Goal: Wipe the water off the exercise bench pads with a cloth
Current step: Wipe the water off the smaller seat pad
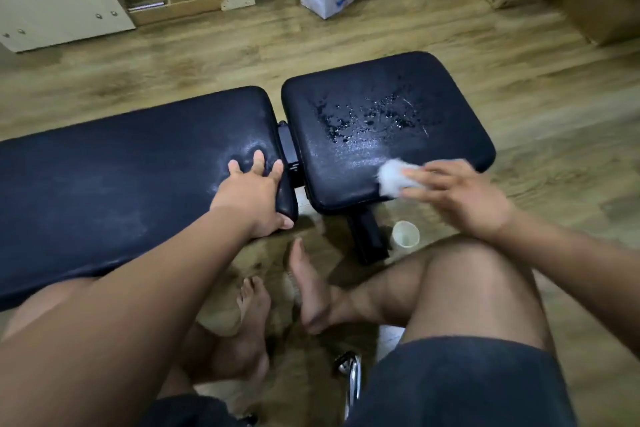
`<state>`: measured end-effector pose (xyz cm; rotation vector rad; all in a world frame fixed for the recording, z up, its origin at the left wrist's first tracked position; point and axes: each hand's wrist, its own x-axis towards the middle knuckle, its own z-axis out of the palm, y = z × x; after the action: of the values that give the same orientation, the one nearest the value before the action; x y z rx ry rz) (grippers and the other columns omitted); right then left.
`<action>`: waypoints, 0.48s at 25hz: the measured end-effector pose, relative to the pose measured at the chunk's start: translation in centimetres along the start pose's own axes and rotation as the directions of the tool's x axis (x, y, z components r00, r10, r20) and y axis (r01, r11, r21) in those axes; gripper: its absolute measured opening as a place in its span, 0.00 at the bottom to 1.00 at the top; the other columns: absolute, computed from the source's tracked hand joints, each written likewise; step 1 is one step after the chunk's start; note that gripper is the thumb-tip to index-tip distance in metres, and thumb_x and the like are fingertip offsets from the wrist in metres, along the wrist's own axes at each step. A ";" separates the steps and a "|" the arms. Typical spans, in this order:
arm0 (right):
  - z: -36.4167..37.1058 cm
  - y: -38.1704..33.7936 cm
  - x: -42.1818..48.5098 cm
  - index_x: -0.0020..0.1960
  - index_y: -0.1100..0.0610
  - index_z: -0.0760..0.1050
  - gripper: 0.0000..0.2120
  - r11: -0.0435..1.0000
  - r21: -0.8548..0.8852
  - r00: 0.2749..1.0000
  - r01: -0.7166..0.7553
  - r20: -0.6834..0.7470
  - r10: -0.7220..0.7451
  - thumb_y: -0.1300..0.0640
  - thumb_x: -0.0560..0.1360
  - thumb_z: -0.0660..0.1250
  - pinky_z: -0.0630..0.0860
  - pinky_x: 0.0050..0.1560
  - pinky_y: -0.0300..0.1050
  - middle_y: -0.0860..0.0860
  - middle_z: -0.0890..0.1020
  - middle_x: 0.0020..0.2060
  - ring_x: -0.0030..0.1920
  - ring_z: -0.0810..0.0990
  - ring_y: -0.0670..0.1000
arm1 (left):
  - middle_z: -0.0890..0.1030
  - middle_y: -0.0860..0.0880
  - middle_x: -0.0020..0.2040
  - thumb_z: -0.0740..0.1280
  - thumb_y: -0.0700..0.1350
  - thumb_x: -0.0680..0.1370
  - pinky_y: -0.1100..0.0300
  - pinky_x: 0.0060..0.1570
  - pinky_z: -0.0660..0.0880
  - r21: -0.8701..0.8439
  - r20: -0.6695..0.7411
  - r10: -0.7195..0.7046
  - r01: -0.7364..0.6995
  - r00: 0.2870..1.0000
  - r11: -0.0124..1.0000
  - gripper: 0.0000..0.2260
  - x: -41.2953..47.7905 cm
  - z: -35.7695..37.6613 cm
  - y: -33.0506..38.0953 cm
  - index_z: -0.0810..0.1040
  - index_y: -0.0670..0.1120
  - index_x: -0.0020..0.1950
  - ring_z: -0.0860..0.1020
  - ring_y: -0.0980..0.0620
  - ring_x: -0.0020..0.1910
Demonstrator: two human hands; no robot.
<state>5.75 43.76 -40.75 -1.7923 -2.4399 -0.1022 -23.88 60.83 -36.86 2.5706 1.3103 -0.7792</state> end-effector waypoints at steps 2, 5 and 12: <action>-2.4 5.6 -5.4 0.62 0.51 0.76 0.25 0.875 0.089 0.877 -0.476 -0.033 0.480 0.55 0.68 0.54 0.75 0.49 0.51 0.64 0.82 0.53 0.48 0.81 0.65 | 0.42 0.45 0.81 0.69 0.65 0.72 0.41 0.66 0.68 0.004 -0.021 0.009 -0.009 1.000 1.000 0.49 0.0 0.1 0.1 0.43 0.52 0.81 0.50 0.30 0.76; -2.3 6.9 -5.6 0.64 0.57 0.77 0.24 0.201 0.504 0.261 -0.840 0.051 0.964 0.54 0.69 0.60 0.76 0.48 0.39 0.61 0.82 0.54 0.48 0.82 0.59 | 0.41 0.44 0.81 0.69 0.65 0.73 0.41 0.67 0.67 0.005 -0.017 0.003 -0.003 1.000 1.000 0.48 0.0 0.2 0.2 0.42 0.51 0.81 0.49 0.29 0.76; -1.3 5.5 -0.7 0.70 0.53 0.69 0.25 -0.076 0.608 0.159 -0.790 0.322 0.933 0.62 0.73 0.60 0.78 0.49 0.52 0.56 0.81 0.53 0.48 0.81 0.59 | 0.46 0.41 0.80 0.69 0.75 0.62 0.40 0.72 0.62 0.144 -0.046 0.027 -0.020 0.999 0.989 0.61 1.0 -0.9 -0.4 0.39 0.46 0.80 0.51 0.32 0.76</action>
<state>11.26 44.60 -39.66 -2.3022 -0.4363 0.6242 -23.43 62.10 -36.57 2.7266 1.2782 -0.8418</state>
